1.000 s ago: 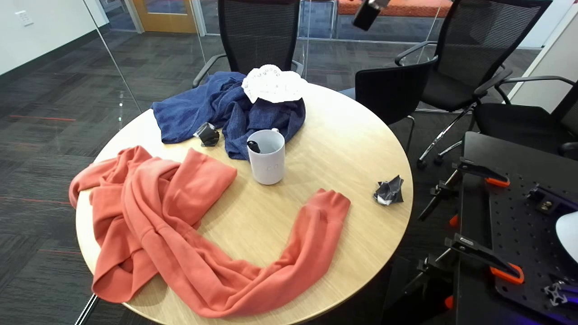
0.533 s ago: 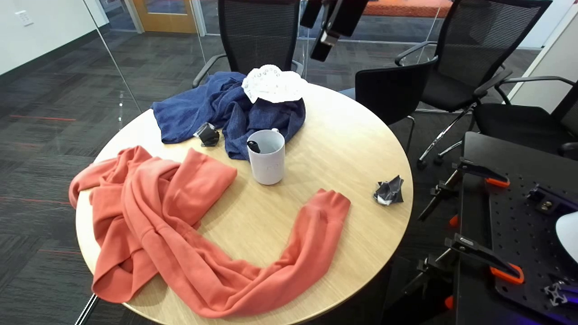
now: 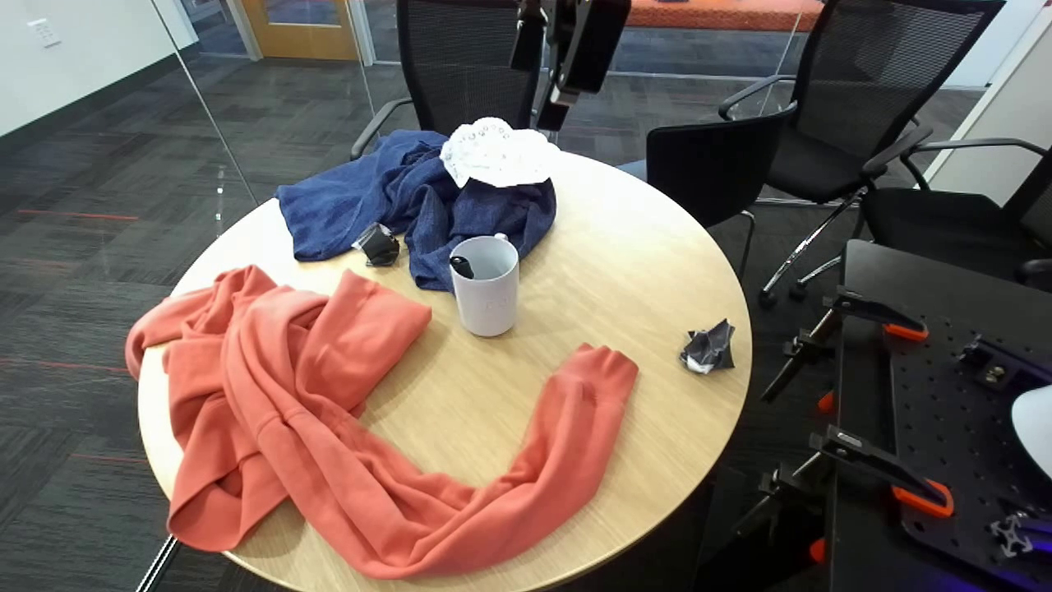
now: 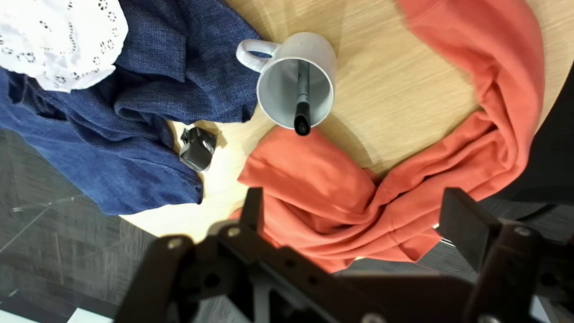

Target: Remove the marker from the mug and put it on the table.

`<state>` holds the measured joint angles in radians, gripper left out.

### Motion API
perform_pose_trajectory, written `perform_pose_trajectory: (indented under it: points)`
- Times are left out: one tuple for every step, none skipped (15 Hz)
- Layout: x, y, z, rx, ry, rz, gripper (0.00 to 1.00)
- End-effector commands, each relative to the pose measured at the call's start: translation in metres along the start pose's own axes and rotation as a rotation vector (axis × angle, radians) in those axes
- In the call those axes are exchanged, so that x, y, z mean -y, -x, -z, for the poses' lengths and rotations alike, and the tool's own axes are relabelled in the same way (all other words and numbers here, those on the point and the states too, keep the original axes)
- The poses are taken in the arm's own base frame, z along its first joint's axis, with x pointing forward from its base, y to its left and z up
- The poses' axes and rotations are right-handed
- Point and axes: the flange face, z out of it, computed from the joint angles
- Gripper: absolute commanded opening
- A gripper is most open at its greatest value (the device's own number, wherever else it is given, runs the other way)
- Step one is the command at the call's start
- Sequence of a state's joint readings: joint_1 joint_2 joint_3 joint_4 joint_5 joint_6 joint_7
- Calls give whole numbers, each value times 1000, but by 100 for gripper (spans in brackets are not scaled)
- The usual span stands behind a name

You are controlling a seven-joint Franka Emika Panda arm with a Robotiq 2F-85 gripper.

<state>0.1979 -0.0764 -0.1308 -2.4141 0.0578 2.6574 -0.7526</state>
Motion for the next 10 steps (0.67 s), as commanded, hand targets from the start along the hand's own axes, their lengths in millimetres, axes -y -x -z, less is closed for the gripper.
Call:
perform_pose_trajectory:
  points:
    - [0,-1,0,1,0,3,100]
    - [0,-1,0,1,1,5,100]
    - [0,-1,0,1,1,5,100]
    - [-5,-3,-4,-15,3,5,100]
    - [-8,-5,-8,-22,6,3,100]
    - [-12,-5,-16,-20,-1,2,100]
    - [-14,-4,-23,-18,-8,4,100]
    - [-17,-3,-29,-11,-23,8,100]
    - [-21,-2,-38,-7,-40,23,100]
    - [-24,-1,-45,-3,-51,33,100]
